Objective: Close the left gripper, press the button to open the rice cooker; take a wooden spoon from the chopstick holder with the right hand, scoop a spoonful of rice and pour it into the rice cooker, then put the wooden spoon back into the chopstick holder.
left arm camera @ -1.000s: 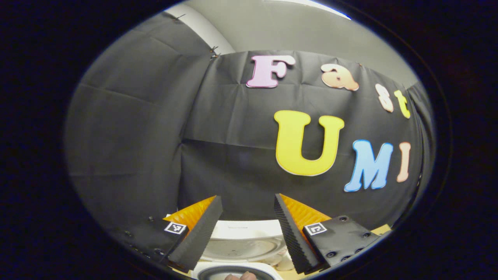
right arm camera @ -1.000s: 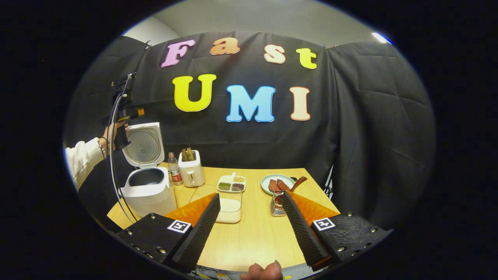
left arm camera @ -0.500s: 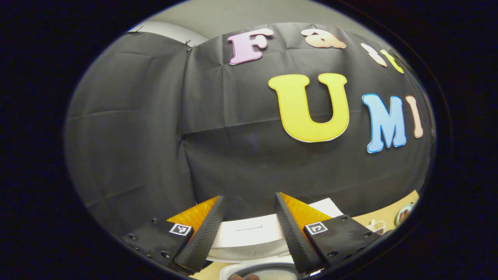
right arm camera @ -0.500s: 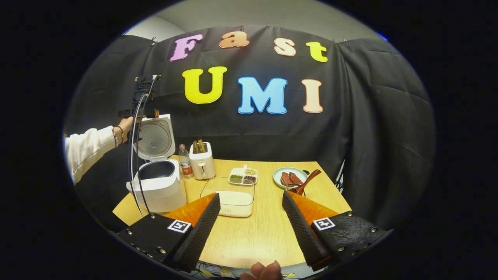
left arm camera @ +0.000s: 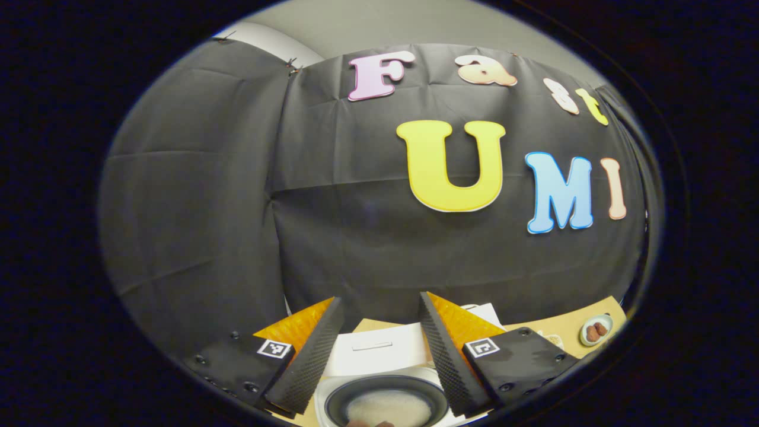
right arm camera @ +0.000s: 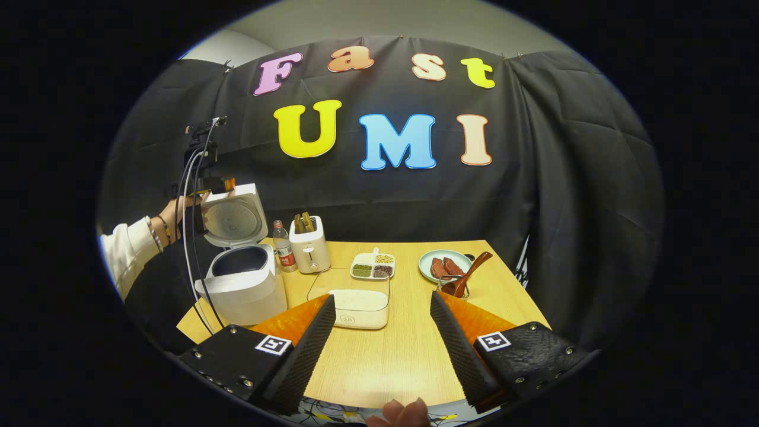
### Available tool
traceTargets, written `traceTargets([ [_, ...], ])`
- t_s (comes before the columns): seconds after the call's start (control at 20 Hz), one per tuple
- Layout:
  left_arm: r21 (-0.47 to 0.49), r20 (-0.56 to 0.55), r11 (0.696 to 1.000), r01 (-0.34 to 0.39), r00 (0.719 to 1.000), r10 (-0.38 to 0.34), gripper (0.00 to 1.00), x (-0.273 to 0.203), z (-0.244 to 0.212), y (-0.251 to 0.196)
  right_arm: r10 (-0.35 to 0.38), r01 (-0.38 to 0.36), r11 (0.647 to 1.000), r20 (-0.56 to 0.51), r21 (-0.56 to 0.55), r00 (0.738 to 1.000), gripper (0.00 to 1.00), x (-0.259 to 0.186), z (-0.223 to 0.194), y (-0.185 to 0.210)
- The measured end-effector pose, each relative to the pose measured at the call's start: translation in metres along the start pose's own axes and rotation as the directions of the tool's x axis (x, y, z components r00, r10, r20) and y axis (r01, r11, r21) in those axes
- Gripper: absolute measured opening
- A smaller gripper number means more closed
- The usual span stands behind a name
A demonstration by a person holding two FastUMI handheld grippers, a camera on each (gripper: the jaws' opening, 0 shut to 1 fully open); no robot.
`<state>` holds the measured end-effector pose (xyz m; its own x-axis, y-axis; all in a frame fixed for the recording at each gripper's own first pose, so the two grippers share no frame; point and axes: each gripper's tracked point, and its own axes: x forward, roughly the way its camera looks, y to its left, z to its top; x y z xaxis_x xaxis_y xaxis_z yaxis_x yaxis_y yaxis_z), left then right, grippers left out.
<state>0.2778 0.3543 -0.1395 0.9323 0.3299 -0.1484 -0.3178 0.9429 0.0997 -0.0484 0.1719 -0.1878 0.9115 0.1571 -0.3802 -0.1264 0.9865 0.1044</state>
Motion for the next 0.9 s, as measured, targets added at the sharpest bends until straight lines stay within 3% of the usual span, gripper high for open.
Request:
traceTargets([
  [0.2,0.008,-0.029,1.0,0.007,1.0,-0.007,0.89,-0.046,-0.042,-0.02,0.013,-0.013,1.0,-0.011,-0.008,1.0,0.98,0.001,-0.006,0.005],
  [0.4,-0.007,-0.15,1.0,-0.005,0.989,0.004,0.92,-0.07,-0.122,-0.025,0.024,-0.024,1.0,-0.03,-0.004,0.999,0.98,0.0,-0.014,0.008],
  [0.5,-0.002,-0.226,1.0,-0.022,0.974,0.02,0.92,-0.079,-0.165,-0.023,0.025,-0.025,1.0,-0.038,-0.002,0.999,0.98,-0.001,-0.016,0.008],
  [0.6,-0.086,-0.333,0.996,-0.032,0.943,0.001,0.94,-0.088,-0.212,-0.031,0.026,-0.026,1.0,-0.05,0.001,0.998,0.98,0.0,-0.022,0.008],
  [0.75,-0.02,-0.325,0.999,-0.044,0.945,0.035,0.96,-0.081,-0.23,-0.032,0.03,-0.029,0.999,-0.059,0.013,0.998,0.98,-0.002,-0.026,0.01],
  [0.8,-0.019,-0.288,0.999,-0.044,0.957,0.037,0.96,-0.076,-0.222,-0.035,0.029,-0.028,1.0,-0.056,0.013,0.998,0.98,-0.002,-0.024,0.01],
  [0.9,-0.028,-0.294,0.999,-0.046,0.955,0.036,0.96,-0.083,-0.223,-0.036,0.028,-0.027,0.999,-0.05,0.019,0.998,0.98,-0.003,-0.023,0.01],
])
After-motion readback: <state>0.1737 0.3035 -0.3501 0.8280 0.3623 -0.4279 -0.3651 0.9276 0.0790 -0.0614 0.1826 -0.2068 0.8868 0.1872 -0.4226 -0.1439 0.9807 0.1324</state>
